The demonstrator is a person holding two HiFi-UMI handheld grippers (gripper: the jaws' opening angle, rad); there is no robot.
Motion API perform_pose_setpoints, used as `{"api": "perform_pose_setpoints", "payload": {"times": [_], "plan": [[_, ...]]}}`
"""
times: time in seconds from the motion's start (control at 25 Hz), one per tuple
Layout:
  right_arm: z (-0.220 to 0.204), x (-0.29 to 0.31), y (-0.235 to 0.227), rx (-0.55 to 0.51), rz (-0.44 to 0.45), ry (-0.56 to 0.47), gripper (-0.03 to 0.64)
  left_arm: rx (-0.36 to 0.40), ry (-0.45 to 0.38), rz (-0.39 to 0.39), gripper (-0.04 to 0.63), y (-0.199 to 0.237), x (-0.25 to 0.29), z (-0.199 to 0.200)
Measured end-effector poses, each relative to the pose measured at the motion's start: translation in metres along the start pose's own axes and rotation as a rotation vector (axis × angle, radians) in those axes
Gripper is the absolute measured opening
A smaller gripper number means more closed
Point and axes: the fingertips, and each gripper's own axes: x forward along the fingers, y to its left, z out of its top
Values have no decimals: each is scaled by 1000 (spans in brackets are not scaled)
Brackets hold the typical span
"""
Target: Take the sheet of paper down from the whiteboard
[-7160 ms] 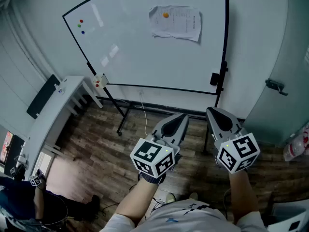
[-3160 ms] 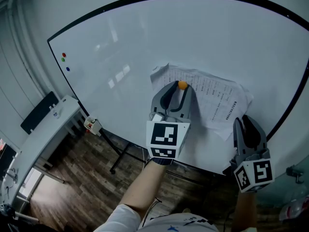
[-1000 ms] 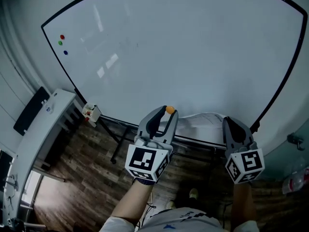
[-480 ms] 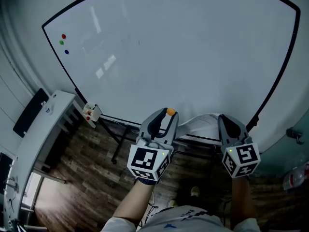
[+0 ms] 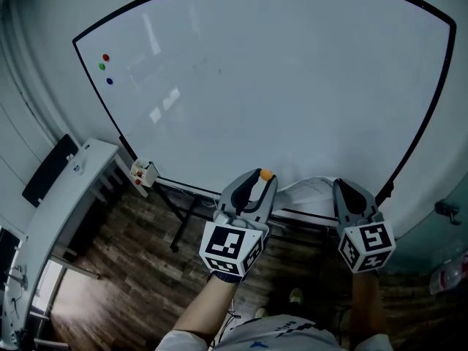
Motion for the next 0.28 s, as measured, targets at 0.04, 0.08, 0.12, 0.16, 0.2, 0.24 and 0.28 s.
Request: {"api": "perform_pose_setpoints", "payload": {"times": [0.04, 0.08, 0.12, 0.16, 0.2, 0.24, 0.28], "plan": [[0, 0, 0, -1, 0, 1, 12, -1, 0, 0, 133, 0, 0, 0], [0, 1, 0, -2, 0, 3, 12, -2, 1, -1, 133, 1, 1, 0], [0, 2, 0, -3, 0, 5, 12, -3, 2, -1, 133, 1, 1, 0], [1, 3, 0, -4, 1, 7, 12, -4, 3, -2, 133, 2, 2, 0], [1, 4, 1, -5, 2, 8, 12, -6, 4, -2, 133, 3, 2, 0], [1, 4, 1, -6, 3, 10, 12, -7, 4, -2, 133, 4, 3, 0], [1, 5, 2, -7, 4, 12, 12, -9, 5, -3, 133, 4, 3, 0]]}}
